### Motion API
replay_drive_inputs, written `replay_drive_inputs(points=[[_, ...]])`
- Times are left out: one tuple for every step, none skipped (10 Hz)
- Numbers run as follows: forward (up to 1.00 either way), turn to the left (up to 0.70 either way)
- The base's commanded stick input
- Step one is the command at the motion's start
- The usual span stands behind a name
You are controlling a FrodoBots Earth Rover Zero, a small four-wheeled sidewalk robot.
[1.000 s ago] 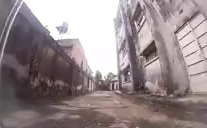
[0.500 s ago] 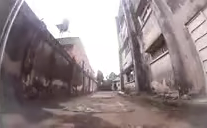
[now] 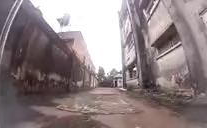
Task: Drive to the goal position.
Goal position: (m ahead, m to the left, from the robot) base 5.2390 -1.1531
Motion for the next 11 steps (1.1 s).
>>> replay_drive_inputs(points=[[1.00,0.00],[1.00,0.00],[1.00,0.00],[1.00,0.00],[1.00,0.00],[1.00,0.00],[1.00,0.00],[1.00,0.00],[1.00,0.00],[1.00,0.00],[1.00,0.00]])
